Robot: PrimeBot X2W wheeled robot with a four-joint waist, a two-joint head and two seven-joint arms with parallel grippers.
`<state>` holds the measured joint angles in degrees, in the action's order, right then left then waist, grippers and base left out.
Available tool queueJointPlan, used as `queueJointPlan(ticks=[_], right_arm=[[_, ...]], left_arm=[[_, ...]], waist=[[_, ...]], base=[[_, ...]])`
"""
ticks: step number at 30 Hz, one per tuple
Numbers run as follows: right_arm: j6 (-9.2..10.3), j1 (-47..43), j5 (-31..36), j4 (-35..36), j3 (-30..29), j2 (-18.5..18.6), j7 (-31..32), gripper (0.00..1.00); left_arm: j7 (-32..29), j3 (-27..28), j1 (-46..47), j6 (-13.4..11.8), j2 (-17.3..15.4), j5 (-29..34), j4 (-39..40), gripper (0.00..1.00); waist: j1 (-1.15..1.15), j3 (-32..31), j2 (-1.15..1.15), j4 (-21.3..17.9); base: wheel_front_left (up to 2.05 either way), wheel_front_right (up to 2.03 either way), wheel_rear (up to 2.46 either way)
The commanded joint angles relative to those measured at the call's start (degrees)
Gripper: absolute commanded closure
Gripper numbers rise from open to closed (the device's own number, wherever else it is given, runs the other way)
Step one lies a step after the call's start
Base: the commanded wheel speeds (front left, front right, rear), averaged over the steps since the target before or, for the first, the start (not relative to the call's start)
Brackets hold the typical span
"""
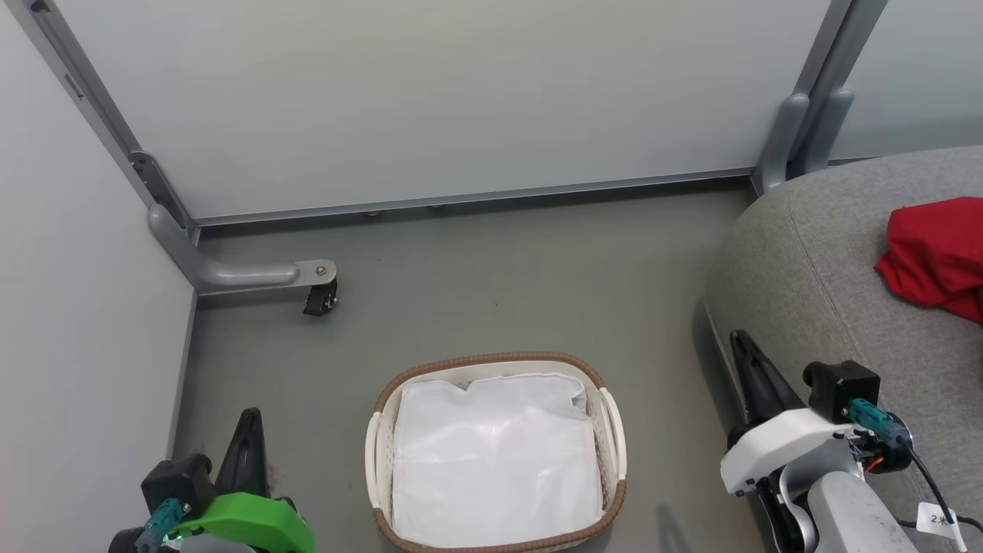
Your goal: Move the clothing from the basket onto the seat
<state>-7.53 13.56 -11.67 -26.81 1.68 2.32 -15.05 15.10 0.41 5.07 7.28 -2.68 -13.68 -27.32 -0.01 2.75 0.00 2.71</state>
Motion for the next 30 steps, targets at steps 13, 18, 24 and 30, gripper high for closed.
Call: queueJointPlan(ticks=[13,18,24,30], right_arm=[[0.01,-0.71,-14.82,2.69,-1.68,0.20,4.07,1.00],[0.01,-1.27,-19.43,3.50,-2.08,0.24,5.21,1.00],[0.02,-1.78,-24.81,4.39,-2.58,0.28,6.62,1.00],[0.02,-2.35,-29.98,5.21,-3.11,0.32,8.02,1.00]], left_arm=[[-4.14,1.35,0.52,0.04,-0.15,-14.41,2.73,1.00],[-5.30,1.63,0.52,0.05,-0.16,-18.91,3.55,1.00],[-6.70,2.02,0.58,0.07,-0.17,-24.15,4.48,1.00],[-8.09,2.40,0.66,0.09,-0.19,-29.22,5.31,1.00]], waist=[[0.01,-0.28,0.00,-0.30],[0.01,-0.38,0.00,-0.40],[0.01,-0.50,0.00,-0.53],[0.01,-0.62,0.00,-0.66]], base=[[0.00,0.00,0.00],[0.00,0.00,0.00],[0.00,0.00,0.00],[0.00,0.00,0.00]])
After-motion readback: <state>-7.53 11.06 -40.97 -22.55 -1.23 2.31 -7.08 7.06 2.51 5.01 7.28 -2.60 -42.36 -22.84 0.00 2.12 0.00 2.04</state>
